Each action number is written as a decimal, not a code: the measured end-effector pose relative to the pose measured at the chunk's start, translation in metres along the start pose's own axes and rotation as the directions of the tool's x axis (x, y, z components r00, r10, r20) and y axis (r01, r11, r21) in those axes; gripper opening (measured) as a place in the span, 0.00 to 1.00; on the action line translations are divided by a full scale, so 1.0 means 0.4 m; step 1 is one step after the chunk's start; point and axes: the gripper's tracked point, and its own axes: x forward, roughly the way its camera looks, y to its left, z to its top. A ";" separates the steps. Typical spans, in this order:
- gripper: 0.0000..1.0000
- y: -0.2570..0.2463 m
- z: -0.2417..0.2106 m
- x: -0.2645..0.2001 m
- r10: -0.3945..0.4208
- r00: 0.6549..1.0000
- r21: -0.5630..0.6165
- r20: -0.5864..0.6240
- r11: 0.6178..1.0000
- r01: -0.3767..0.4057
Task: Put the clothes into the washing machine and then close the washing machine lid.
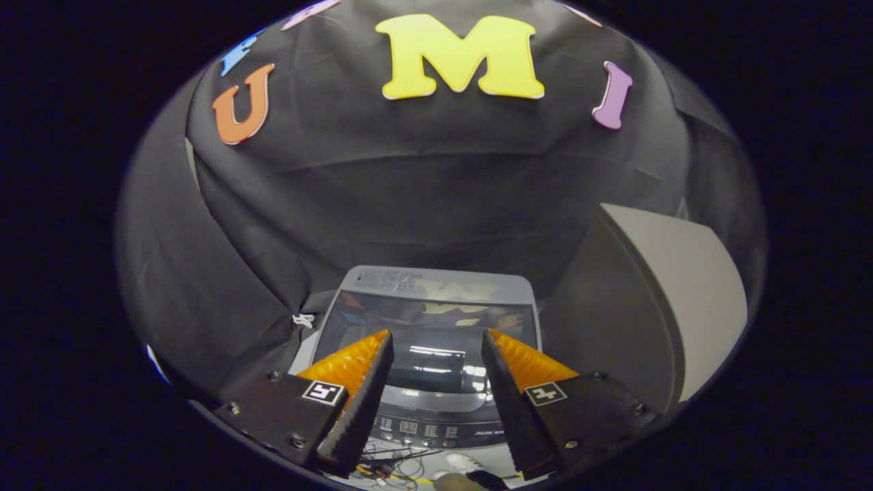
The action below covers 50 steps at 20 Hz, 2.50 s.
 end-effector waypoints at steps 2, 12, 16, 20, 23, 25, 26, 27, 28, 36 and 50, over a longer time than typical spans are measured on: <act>0.82 -0.020 0.017 -0.084 0.022 0.997 -0.011 0.073 1.000 -0.022; 1.00 -0.362 -0.001 -0.618 0.010 0.904 0.010 0.428 1.000 -0.016; 1.00 -0.584 -0.133 -0.759 -0.079 0.884 0.058 0.460 0.997 0.058; 1.00 -0.748 -0.307 -0.860 -0.114 0.895 0.111 0.430 0.991 0.073; 1.00 -0.822 -0.417 -0.933 -0.109 0.890 0.106 0.443 0.992 0.069; 0.99 -0.849 -0.488 -0.972 -0.097 0.886 0.090 0.453 0.994 0.063; 0.99 -0.855 -0.517 -0.988 -0.090 0.883 0.088 0.461 0.995 0.056; 0.99 -0.859 -0.543 -0.998 -0.084 0.880 0.088 0.468 0.995 0.049; 0.99 -0.861 -0.575 -1.003 -0.085 0.883 0.084 0.462 0.995 0.051; 0.99 -0.891 -0.702 -1.069 -0.145 0.888 0.082 0.436 0.989 0.121; 0.99 -0.914 -0.769 -1.131 -0.140 0.872 0.046 0.469 0.990 0.135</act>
